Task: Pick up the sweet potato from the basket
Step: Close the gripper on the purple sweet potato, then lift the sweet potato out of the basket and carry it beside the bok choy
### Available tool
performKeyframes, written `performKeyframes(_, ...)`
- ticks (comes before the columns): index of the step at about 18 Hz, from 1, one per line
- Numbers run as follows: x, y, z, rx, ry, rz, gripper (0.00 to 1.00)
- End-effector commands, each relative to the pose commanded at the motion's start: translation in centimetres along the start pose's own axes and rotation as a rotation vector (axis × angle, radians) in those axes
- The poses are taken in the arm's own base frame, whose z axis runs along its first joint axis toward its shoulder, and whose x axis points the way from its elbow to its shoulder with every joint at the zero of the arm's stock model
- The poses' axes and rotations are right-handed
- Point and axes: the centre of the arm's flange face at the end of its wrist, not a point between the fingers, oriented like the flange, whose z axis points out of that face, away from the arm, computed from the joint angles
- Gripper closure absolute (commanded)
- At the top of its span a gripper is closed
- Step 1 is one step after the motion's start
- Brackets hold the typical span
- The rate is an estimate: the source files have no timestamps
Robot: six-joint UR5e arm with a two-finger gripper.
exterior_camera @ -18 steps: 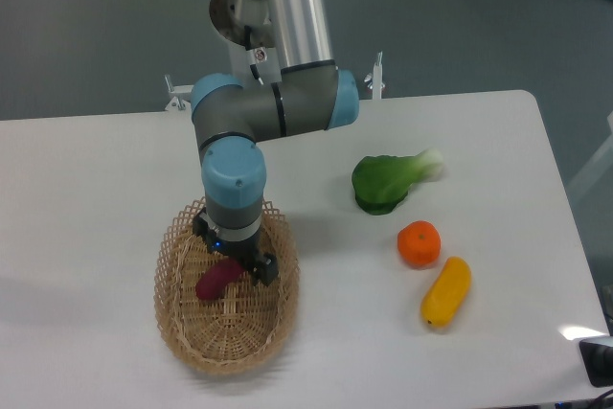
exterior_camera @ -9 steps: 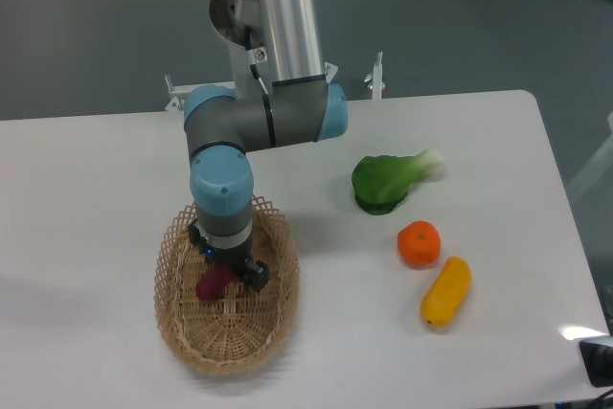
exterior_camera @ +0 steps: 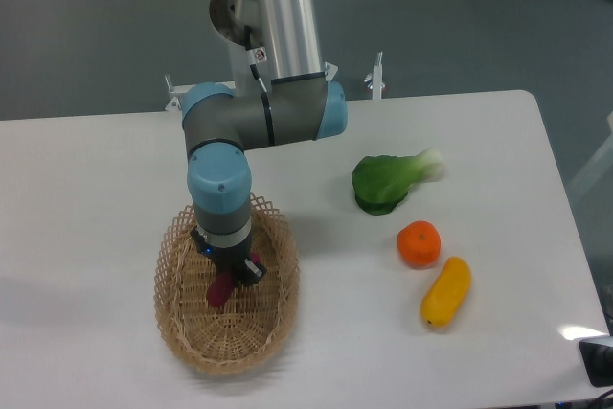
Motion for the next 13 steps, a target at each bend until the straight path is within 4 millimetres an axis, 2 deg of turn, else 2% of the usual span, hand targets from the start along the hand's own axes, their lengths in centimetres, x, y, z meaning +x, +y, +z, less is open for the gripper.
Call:
performKeyframes(2, -0.3, -0.1, -1.2, 0.014, -0.016, 0.001, 0.88)
performKeyframes(4, -1.0, -0.2, -3.4, 0.032, -0.040, 0.014, 0.88)
performKeyframes(9, -7.5, 1.3, -9.2, 0.062, -0.091, -0.043, 0.87)
performKeyframes(11, -10.2, 3.0, -10.9, 0.044, -0.078, -0.058, 0.87)
performKeyframes(13, -12.8, 5.0, -13.6, 0.044, -0.082, -0.065, 0.87)
